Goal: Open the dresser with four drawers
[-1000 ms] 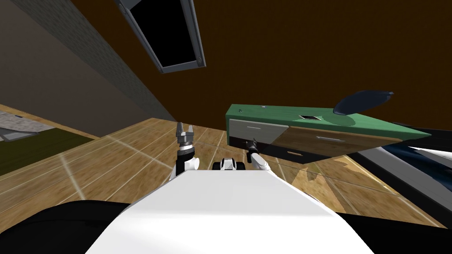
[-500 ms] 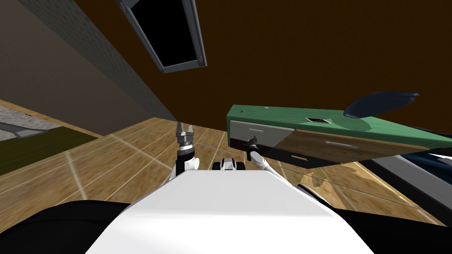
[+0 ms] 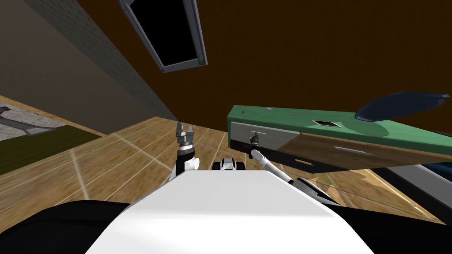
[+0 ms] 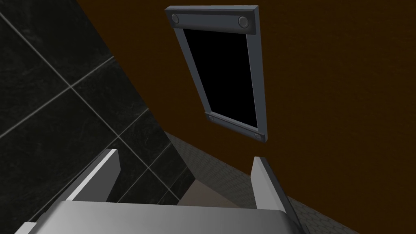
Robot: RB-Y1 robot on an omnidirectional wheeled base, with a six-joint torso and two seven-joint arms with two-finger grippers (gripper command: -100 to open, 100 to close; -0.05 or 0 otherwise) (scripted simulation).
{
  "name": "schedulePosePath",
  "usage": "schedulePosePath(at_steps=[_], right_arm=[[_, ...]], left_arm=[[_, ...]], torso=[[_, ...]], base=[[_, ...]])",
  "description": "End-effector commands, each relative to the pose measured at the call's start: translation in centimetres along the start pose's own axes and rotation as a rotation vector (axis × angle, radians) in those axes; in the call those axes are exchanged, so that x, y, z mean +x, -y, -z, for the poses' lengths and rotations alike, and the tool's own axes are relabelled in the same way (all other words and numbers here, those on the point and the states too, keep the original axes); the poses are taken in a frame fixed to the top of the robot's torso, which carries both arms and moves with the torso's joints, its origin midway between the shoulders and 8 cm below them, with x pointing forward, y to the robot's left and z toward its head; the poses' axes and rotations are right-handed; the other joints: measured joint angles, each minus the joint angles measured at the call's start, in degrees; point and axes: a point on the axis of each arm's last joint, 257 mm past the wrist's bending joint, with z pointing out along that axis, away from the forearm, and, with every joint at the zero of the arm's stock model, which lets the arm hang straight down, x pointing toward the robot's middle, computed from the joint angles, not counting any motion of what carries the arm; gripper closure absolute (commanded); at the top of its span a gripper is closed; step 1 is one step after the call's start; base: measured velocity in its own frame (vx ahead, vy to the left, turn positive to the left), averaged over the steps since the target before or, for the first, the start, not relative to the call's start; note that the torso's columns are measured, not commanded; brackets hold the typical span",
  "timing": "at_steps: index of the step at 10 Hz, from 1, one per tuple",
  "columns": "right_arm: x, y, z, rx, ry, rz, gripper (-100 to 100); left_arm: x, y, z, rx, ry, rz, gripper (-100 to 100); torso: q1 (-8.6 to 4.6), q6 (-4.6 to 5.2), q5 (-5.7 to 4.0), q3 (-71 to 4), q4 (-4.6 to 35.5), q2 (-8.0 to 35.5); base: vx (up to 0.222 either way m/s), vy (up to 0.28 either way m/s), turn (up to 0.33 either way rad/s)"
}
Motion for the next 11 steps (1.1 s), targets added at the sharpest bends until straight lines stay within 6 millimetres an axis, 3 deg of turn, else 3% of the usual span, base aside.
schedulePosePath(at_steps=[1,2,3,9,10,11], right_arm=[[0.0,0.7,-0.4,0.023,0.007,0.040,-100],[0.1,0.9,-0.4,0.028,0.007,0.046,-100],[0.1,0.9,-0.4,0.027,0.007,0.045,100],[-0.7,1.0,-0.5,0.021,0.025,0.046,100],[-0.4,1.8,-1.3,0.025,0.026,0.063,-100],[-0.4,1.9,-1.4,0.026,0.026,0.065,-100]], left_arm=[[0.0,0.0,0.0,0.000,0.000,0.000,0],[0.0,0.0,0.0,0.000,0.000,0.000,0],[0.0,0.0,0.0,0.000,0.000,0.000,0],[0.0,0.0,0.0,0.000,0.000,0.000,0],[0.0,0.0,0.0,0.000,0.000,0.000,0],[0.0,0.0,0.0,0.000,0.000,0.000,0]], torso=[[0.01,0.00,0.00,0.0,0.0,0.0],[0.00,0.01,0.00,0.0,0.0,0.0],[-0.01,0.00,0.00,0.0,0.0,0.0],[-0.01,0.00,0.00,0.0,0.0,-0.1],[-0.16,-0.01,-0.04,-0.2,-0.1,-0.4],[-0.24,-0.01,-0.06,-0.5,-0.2,-0.7]], base=[[0.022,0.001,0.006],[0.000,0.000,0.000],[0.000,0.000,0.000],[-0.152,0.061,-0.039],[0.053,-0.004,0.016],[0.122,-0.002,0.014]])
